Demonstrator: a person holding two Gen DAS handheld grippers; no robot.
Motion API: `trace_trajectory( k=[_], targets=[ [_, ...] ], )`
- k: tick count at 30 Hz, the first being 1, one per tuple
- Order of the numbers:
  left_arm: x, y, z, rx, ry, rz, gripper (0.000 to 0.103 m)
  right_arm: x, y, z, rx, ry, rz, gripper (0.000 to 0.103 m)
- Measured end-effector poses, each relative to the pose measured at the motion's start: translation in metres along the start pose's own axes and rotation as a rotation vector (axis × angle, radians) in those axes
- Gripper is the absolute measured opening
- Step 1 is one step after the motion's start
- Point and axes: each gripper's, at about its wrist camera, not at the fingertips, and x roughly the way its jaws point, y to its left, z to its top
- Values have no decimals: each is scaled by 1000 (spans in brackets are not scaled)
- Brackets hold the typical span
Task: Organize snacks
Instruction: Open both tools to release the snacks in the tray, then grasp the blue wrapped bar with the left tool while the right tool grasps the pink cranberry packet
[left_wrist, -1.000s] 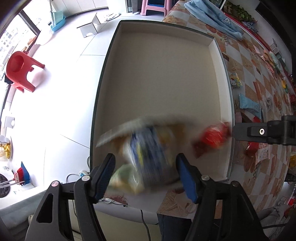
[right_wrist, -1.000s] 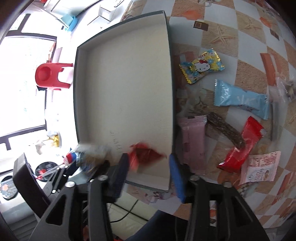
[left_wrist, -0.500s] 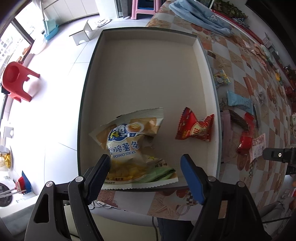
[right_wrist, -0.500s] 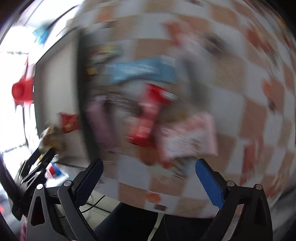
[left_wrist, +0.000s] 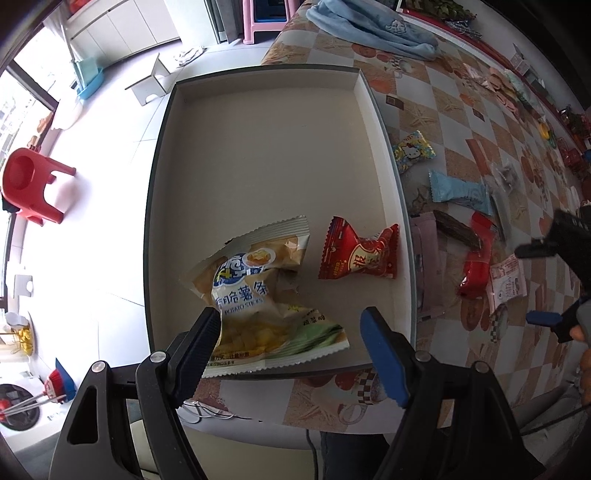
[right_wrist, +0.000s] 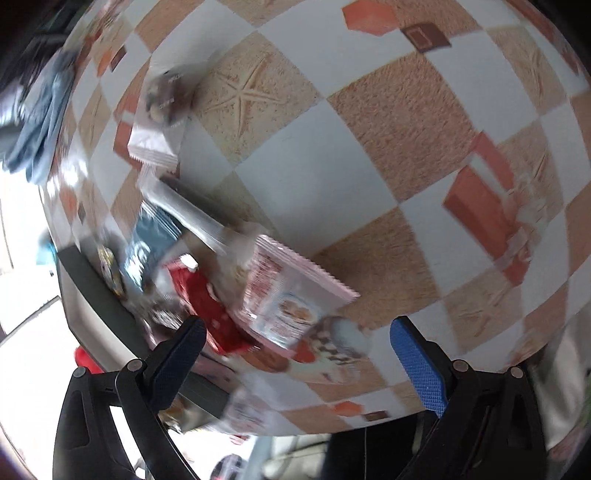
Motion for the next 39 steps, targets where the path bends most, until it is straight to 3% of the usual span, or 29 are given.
trace_trajectory(
  k=[3, 5, 9, 16, 21, 29, 33, 37, 39],
  targets=[
    [-3, 0, -3, 12, 2, 12, 81, 7, 6, 6, 80, 4, 0, 100],
    [-5, 0, -5, 17, 2, 20, 81, 15, 6, 4, 83, 8, -49, 100],
    [-10, 0, -8, 30, -3, 12, 81, 25, 21, 8, -77, -4, -225, 100],
    [-9, -11, -5, 42, -1, -9, 81, 17, -12, 29, -216, -49, -365, 101],
    [-12, -31, 2, 102, -9, -26, 81, 8, -45, 41, -195, -24, -314, 102],
    [-23, -72, 27, 248, -35, -42, 81, 20, -47, 24, -42, -10, -164, 102],
    [-28, -103, 48, 400, -68, -28, 81, 39, -20, 13, -69, -24, -250, 103],
    [-26, -141, 66, 597, -125, 20, 81, 47, -11, -4, -54, -62, -247, 103],
    [-19, -158, 73, 685, -141, 44, 81, 54, -2, -8, -145, -21, -283, 103]
  ],
)
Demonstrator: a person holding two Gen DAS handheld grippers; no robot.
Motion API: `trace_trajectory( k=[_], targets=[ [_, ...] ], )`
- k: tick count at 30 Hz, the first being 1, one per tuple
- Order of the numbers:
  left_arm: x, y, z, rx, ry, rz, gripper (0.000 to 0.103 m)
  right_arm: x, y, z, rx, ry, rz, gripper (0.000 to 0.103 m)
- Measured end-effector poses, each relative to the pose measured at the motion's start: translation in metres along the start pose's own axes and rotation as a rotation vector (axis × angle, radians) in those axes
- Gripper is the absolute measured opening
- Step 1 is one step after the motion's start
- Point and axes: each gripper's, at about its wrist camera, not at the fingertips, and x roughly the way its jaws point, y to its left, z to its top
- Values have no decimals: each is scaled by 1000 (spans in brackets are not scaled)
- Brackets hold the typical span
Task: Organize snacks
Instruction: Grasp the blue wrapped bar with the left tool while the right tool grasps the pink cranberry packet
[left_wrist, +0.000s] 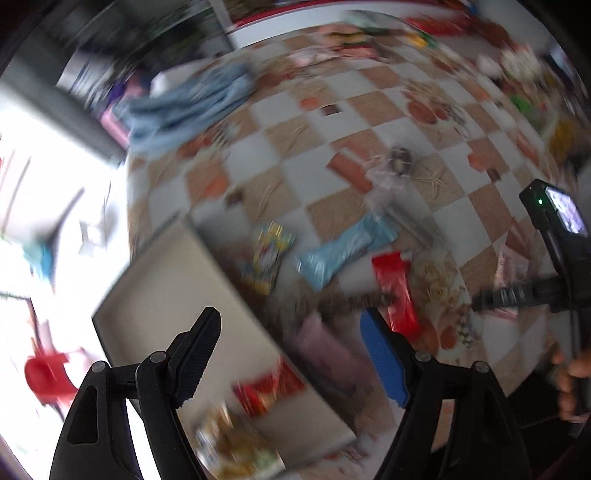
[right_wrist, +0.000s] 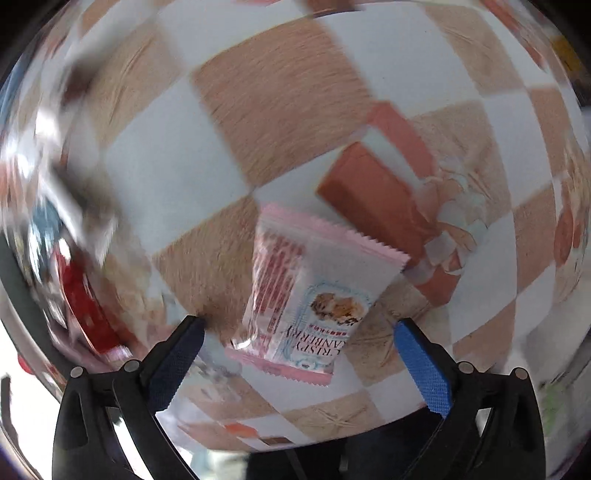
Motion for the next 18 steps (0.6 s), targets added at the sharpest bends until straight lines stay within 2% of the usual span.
trace_trajectory(
  k=[2, 6, 8, 9, 10, 11, 13, 16, 18],
  targets=[
    [12, -12, 15, 95, -7, 27, 81, 0, 1, -10, -106, 1, -26, 103],
    [35, -27, 34, 203, 8, 47, 81, -1, 9, -28, -233, -49, -83, 85],
    [46, -33, 41, 235, 18, 47, 81, -5, 14, -33, -295, -78, -103, 71],
    [50, -35, 42, 244, 21, 44, 81, -8, 17, -36, -334, -101, -115, 54],
    [55, -38, 45, 253, 28, 38, 81, -11, 21, -39, -367, -121, -120, 33],
    [60, -41, 47, 261, 38, 32, 81, -12, 24, -40, -398, -129, -118, 23],
    [70, -47, 51, 277, 53, 25, 81, -14, 30, -40, -431, -137, -128, 21],
    [84, -52, 53, 300, 80, 29, 81, -20, 24, -34, -429, -128, -62, 21],
    [91, -50, 54, 283, 109, 5, 81, -21, -33, -14, -423, -108, -2, 21]
  ],
)
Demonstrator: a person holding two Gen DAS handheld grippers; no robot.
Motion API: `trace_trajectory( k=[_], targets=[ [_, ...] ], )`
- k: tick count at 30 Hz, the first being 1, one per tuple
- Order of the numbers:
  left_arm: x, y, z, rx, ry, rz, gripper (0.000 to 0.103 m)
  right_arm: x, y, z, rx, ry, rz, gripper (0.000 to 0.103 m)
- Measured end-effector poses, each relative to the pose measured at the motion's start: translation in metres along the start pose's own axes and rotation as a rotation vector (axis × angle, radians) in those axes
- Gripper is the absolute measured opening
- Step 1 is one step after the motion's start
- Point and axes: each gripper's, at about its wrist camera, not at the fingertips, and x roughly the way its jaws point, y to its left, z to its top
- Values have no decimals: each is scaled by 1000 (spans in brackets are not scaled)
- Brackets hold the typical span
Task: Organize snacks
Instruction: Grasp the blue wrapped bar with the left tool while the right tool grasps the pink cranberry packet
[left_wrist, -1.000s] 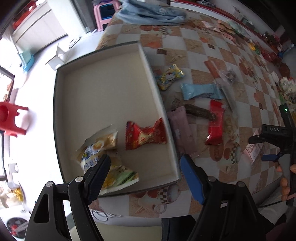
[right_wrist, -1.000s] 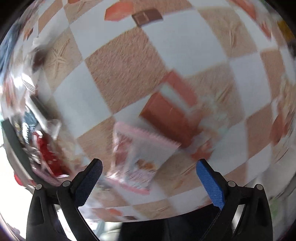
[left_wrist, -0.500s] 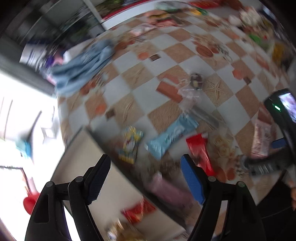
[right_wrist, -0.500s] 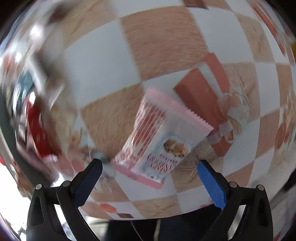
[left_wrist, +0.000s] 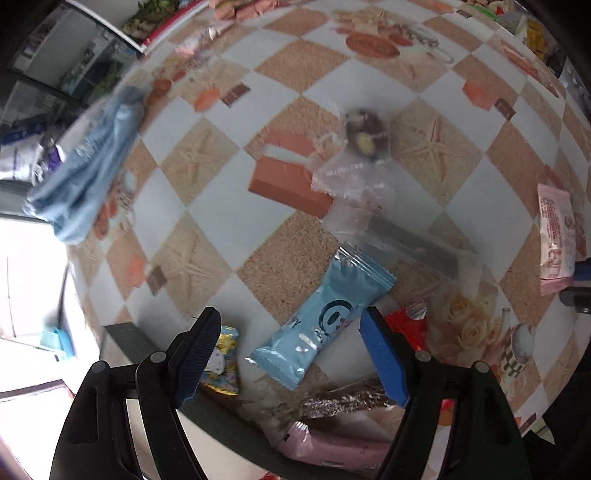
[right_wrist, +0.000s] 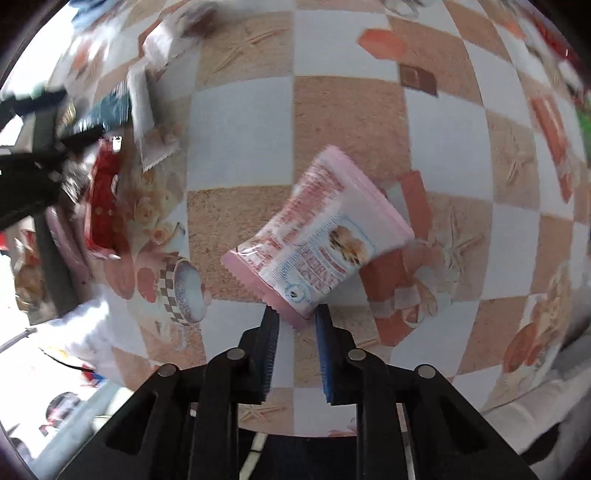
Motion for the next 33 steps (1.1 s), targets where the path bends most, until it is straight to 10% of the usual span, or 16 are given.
trace_trajectory(
  k=[5, 7, 9, 19, 23, 25, 33],
  targets=[
    [12, 17, -5, -183, 26, -218, 70, 9, -41, -3, 52, 26, 101, 27],
    [13, 18, -7, -231, 20, -233, 66, 6, -46, 2, 30, 16, 88, 83],
    [13, 16, -8, -245, 17, -230, 61, 2, -51, 0, 12, -24, 88, 94],
    [15, 6, -4, -290, 14, -196, 58, 10, -75, 36, 345, 1, 197, 94],
    [17, 9, 2, -298, 17, -201, 54, 21, -59, 41, 218, 9, 26, 77],
    [13, 9, 2, -310, 10, -199, 40, 15, -46, 41, 99, -30, -48, 46],
    [0, 23, -18, -480, -14, -267, 27, 13, -95, 24, 105, -44, 77, 45]
  ],
)
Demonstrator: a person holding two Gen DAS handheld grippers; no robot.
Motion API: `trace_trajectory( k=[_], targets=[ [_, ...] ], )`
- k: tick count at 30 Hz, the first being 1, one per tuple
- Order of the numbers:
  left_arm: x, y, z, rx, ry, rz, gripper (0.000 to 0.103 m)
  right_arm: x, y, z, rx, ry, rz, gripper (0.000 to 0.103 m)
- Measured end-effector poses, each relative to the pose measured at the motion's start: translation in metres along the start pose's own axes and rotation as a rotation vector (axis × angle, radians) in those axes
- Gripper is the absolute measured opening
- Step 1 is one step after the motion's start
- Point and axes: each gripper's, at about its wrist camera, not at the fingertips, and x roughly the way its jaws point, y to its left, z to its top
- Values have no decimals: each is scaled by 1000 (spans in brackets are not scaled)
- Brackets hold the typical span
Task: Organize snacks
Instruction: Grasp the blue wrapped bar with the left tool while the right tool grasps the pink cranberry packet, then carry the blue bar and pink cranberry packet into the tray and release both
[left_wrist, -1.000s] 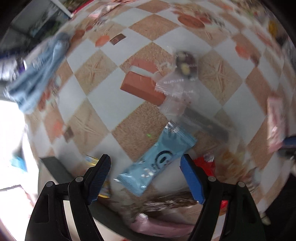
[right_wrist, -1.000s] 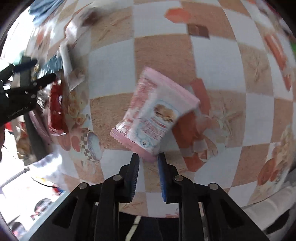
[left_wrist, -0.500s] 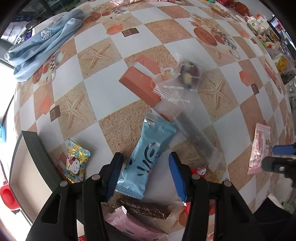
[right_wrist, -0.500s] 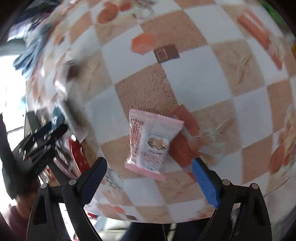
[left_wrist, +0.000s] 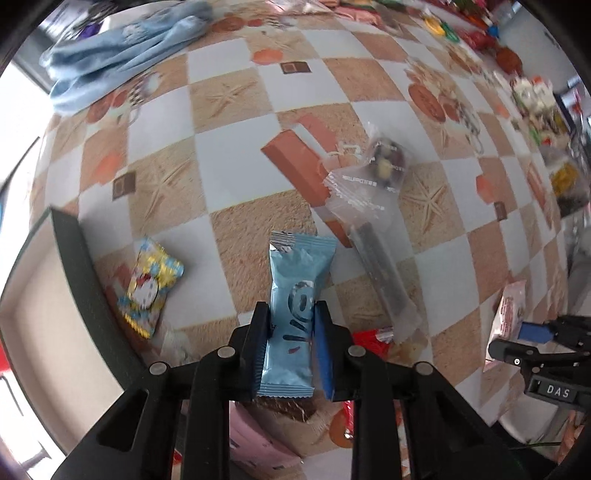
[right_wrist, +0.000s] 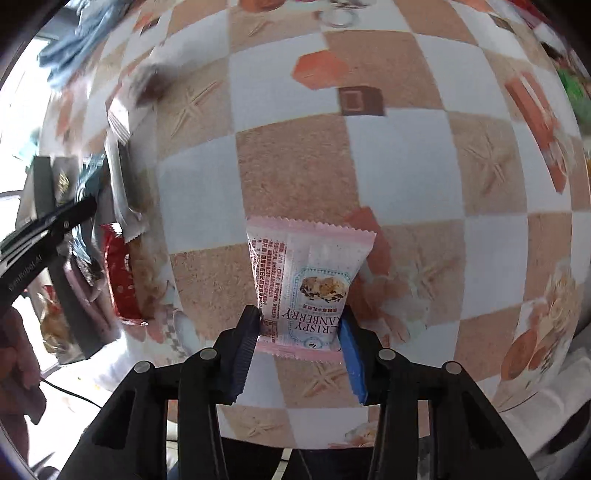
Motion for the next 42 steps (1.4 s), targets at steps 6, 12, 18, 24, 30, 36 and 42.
trace_trajectory(
  k=[6, 12, 18, 24, 30, 36, 42],
  targets=[
    [-22, 2, -19, -45, -51, -7, 27, -17, -11, -6, 0, -17, 42, 45],
    [-47, 1, -40, -87, -96, 11, 27, -28, 2, -5, -22, -28, 64, 45],
    [-64, 20, -70, -158, -117, 10, 27, -40, 32, 0, -85, -31, 71, 45],
    [-75, 50, -100, -259, -130, 32, 27, -54, 94, -11, -187, -29, 71, 45],
    [-89, 86, -123, -363, -167, 60, 27, -55, 158, -11, -325, -26, 75, 45],
    [-98, 123, -144, -453, -194, 90, 27, -57, 218, -14, -445, -12, 95, 45],
    [-97, 156, -162, -540, -192, 98, 27, -49, 287, -20, -554, -4, 112, 45]
  ],
)
